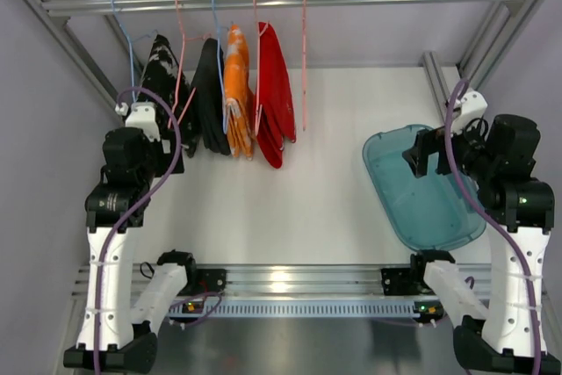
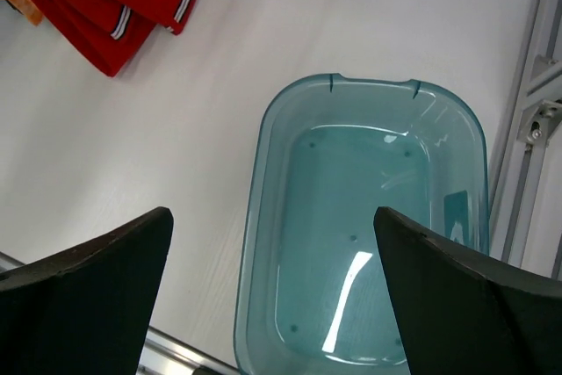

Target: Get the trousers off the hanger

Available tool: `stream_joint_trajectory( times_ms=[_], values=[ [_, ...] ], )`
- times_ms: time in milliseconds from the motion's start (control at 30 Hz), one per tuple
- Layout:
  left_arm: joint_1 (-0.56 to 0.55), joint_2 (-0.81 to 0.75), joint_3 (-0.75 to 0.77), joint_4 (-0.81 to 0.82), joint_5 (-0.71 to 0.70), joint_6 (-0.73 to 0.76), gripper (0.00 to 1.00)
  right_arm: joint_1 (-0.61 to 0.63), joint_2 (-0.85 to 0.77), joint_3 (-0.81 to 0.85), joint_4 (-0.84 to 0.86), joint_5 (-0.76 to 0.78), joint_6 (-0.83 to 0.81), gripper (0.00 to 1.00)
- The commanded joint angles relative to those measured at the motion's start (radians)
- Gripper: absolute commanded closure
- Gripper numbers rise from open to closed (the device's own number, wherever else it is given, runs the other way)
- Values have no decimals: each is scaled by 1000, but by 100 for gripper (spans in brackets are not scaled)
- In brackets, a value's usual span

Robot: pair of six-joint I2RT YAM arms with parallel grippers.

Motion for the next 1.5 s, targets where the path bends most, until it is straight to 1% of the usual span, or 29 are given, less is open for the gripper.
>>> stream_joint_trajectory(
  times_ms=[0, 100, 133, 167, 233, 267, 367, 467, 500, 533, 567, 600, 633, 667, 700, 767, 900, 1000, 1067, 1100, 1200, 1267, 1300, 1333, 1467],
  values=[
    [5, 3, 64, 33, -2, -13, 2, 7, -3, 7, 142, -49, 47, 1],
    [5, 13, 100, 33, -1, -20, 2, 7, 52, 47, 191, -127, 110, 1],
    [5, 23, 109, 35, -1, -21, 1, 7, 71, 65, 205, -170, 159, 1],
    [5, 30, 120, 35, -1, -61, 1, 7, 115, 76, 222, -193, 183, 1],
    [5, 48, 149, 33, 14, -89, 2, 7, 167, 117, 274, -274, 274, 1],
    [5, 57, 158, 33, 22, -96, 1, 9, 221, 134, 294, -299, 305, 1],
    [5, 85, 196, 33, 44, -124, 1, 32, 317, 214, 391, -339, 412, 1],
    [6, 99, 219, 35, 59, -151, 1, 142, 396, 311, 461, -278, 446, 1],
    [6, 100, 222, 36, 59, -161, 1, 209, 410, 329, 481, -258, 455, 1],
    [8, 100, 222, 36, 73, -168, 1, 243, 422, 353, 504, -225, 486, 1],
    [11, 103, 222, 36, 77, -173, 1, 272, 445, 360, 568, -213, 506, 1],
    [11, 103, 219, 36, 81, -179, 1, 329, 454, 364, 598, -201, 527, 1],
    [12, 103, 216, 35, 85, -190, 2, 358, 476, 369, 633, -178, 576, 1],
    [46, 102, 213, 35, 87, -194, 2, 381, 489, 371, 693, -169, 602, 1],
    [52, 99, 206, 36, 90, -194, 1, 424, 502, 374, 730, -162, 631, 1],
    [74, 96, 193, 36, 85, -199, 1, 461, 542, 377, 811, -139, 716, 1],
    [92, 59, 167, 36, 116, -208, 1, 582, 617, 407, 883, -66, 815, 1],
    [95, -12, 126, 35, 156, -176, 1, 637, 661, 415, 943, 0, 897, 5],
    [94, -45, 95, 33, 173, -147, 1, 659, 693, 426, 951, 26, 917, 8],
    [95, -65, 84, 17, 236, -110, 1, 676, 707, 447, 943, 43, 928, 10],
    [94, -137, 49, -39, 339, -38, 1, 705, 759, 478, 928, 82, 996, 14],
    [94, -176, 28, -68, 355, -33, 1, 719, 776, 489, 931, 86, 1009, 15],
    [94, -185, 22, -82, 358, 6, 1, 739, 783, 496, 928, 100, 1010, 17],
    [94, -190, 17, -111, 360, 16, 1, 748, 793, 498, 928, 108, 1013, 18],
    [92, -234, 11, -128, 384, 49, 1, 783, 825, 496, 935, 144, 1047, 24]
  ],
)
